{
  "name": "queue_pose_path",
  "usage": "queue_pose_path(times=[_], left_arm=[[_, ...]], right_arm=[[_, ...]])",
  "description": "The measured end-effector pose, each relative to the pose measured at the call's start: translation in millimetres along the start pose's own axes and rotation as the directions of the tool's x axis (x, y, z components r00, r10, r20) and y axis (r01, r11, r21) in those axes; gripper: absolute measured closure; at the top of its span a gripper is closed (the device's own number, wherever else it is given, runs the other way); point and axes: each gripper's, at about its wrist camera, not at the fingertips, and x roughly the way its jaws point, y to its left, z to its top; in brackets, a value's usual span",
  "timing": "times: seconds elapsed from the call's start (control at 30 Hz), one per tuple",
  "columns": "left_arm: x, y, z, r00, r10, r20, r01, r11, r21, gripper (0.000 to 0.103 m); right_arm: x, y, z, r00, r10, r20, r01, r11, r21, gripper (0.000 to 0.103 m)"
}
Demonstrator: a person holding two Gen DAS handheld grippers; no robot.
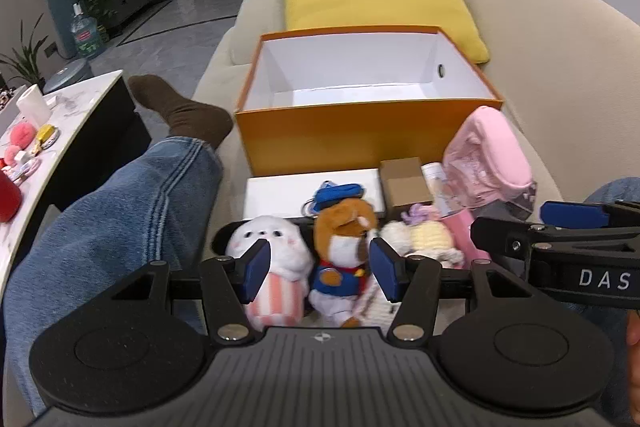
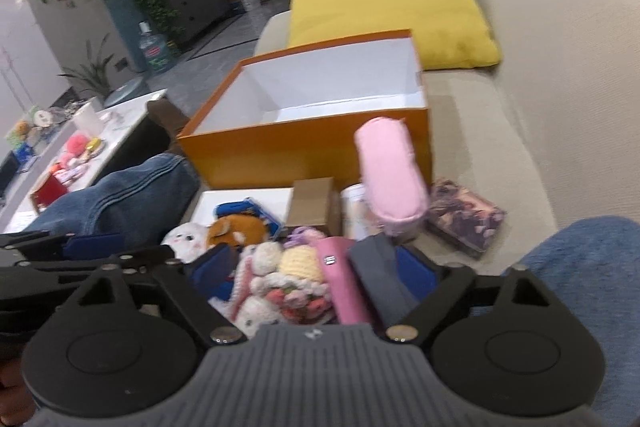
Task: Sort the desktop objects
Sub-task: 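Grasp the white plush and brown sailor bear with both grippers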
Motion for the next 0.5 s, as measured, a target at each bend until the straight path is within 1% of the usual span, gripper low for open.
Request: queue_pose_path(times=[0.03, 0.1, 0.13, 0.23, 0.3, 0.33, 0.4, 0.5], left_arm=[[0, 4, -1, 1.0, 0.006, -0.002, -0.006, 1.0, -0.004, 0.039], [4, 12, -1, 1.0, 0.014, -0.012, -0.014, 1.0, -0.011, 0.039], [6, 17, -2, 1.0, 0.017, -0.018, -0.018, 1.0, -0.017, 0.039], [16, 32, -6, 0.999, 0.01, -0.041, -0.012, 0.999, -0.038, 0.039], [27, 43, -10, 0.998, 0.001, -0.07, -0.005, 0.999, -0.054, 0.038], [32, 47, -11, 0.997, -0.008, -0.083, 0.002, 0.998, -0.065, 0.038], [45, 60, -14, 0.993, -0.029, -0.116, 0.017, 0.995, -0.102, 0.038], [64, 73, -16, 0.987, -0.063, -0.146, 0.042, 0.989, -0.139, 0.038]], right_arm=[[1, 2, -1, 1.0, 0.012, -0.007, -0.012, 1.0, -0.006, 0.023], [8, 11, 0, 0.999, 0.039, -0.022, -0.04, 0.999, -0.034, 0.029], [13, 16, 0, 0.998, 0.049, -0.03, -0.05, 0.998, -0.048, 0.03], [28, 28, -1, 0.994, 0.085, -0.063, -0.09, 0.993, -0.076, 0.036], [42, 34, -1, 0.99, 0.099, -0.1, -0.108, 0.99, -0.089, 0.044], [50, 38, 0, 0.987, 0.106, -0.123, -0.118, 0.988, -0.095, 0.045], [63, 44, 0, 0.979, 0.121, -0.161, -0.139, 0.985, -0.101, 0.053], [78, 51, 0, 0.97, 0.136, -0.2, -0.16, 0.981, -0.107, 0.058]])
